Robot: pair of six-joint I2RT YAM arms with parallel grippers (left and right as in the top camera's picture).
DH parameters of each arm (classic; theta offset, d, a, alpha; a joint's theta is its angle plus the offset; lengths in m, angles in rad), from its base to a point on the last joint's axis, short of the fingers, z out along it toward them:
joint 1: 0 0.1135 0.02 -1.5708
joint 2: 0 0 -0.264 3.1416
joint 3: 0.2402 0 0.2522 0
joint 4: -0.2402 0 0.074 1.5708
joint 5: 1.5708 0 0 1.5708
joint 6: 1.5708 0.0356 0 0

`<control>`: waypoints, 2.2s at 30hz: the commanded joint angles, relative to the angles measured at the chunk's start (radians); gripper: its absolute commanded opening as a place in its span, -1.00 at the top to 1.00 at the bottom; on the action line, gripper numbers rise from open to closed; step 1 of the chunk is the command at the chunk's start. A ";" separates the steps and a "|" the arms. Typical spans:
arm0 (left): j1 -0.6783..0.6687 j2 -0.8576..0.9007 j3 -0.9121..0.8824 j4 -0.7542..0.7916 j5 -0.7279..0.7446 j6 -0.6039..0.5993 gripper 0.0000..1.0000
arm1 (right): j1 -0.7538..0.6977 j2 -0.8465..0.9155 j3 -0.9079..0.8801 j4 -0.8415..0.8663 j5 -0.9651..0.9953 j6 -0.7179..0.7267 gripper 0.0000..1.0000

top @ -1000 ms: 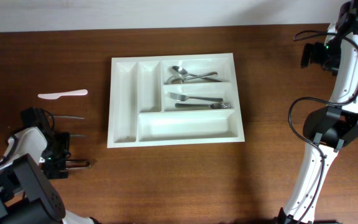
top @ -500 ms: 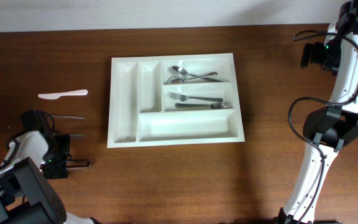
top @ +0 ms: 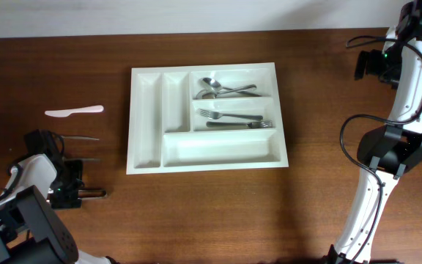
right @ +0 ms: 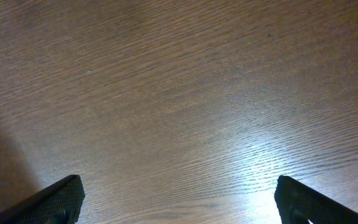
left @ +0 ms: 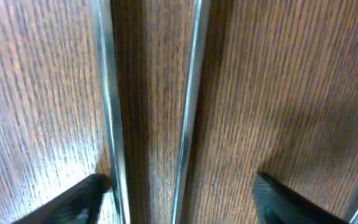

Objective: Pack container
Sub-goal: 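Close the left gripper on the metal tongs, then lift the tongs and carry them right over the tray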

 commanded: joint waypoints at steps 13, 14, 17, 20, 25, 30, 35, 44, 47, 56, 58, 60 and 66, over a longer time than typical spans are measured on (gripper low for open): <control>0.003 0.051 -0.054 -0.040 0.048 0.002 -0.07 | -0.004 -0.023 -0.008 0.003 -0.009 -0.006 -0.98; 0.003 0.051 -0.054 -0.041 0.048 0.001 -0.04 | -0.004 -0.023 -0.008 0.003 -0.009 -0.006 -0.98; 0.003 0.051 -0.054 -0.043 0.048 0.001 0.08 | -0.004 -0.023 -0.008 0.003 -0.009 -0.006 -0.98; 0.003 0.051 -0.054 -0.043 0.048 0.001 0.18 | -0.004 -0.023 -0.008 0.003 -0.009 -0.006 -0.98; 0.003 0.051 -0.053 -0.050 0.048 0.001 0.41 | -0.004 -0.023 -0.008 0.003 -0.009 -0.006 -0.98; 0.003 0.051 -0.041 -0.078 0.044 0.002 0.67 | -0.004 -0.023 -0.008 0.003 -0.009 -0.006 -0.98; 0.003 0.051 -0.009 -0.100 0.044 0.002 0.88 | -0.004 -0.023 -0.008 0.003 -0.009 -0.006 -0.98; 0.003 0.041 0.195 -0.243 0.021 0.108 0.94 | -0.004 -0.023 -0.008 0.003 -0.009 -0.006 -0.98; 0.003 0.026 0.314 -0.333 0.013 0.107 0.94 | -0.004 -0.023 -0.008 0.003 -0.009 -0.006 -0.98; -0.030 -0.059 0.613 -0.551 0.123 0.054 0.96 | -0.004 -0.023 -0.008 0.003 -0.009 -0.006 -0.98; -0.063 -0.082 0.642 -0.599 0.151 0.002 0.96 | -0.004 -0.023 -0.008 0.003 -0.009 -0.006 -0.98; -0.115 -0.112 0.651 -0.623 0.172 -0.041 0.96 | -0.004 -0.023 -0.008 0.003 -0.009 -0.006 -0.98; -0.355 -0.145 0.651 -0.614 0.194 -0.192 0.96 | -0.004 -0.023 -0.008 0.003 -0.009 -0.006 -0.98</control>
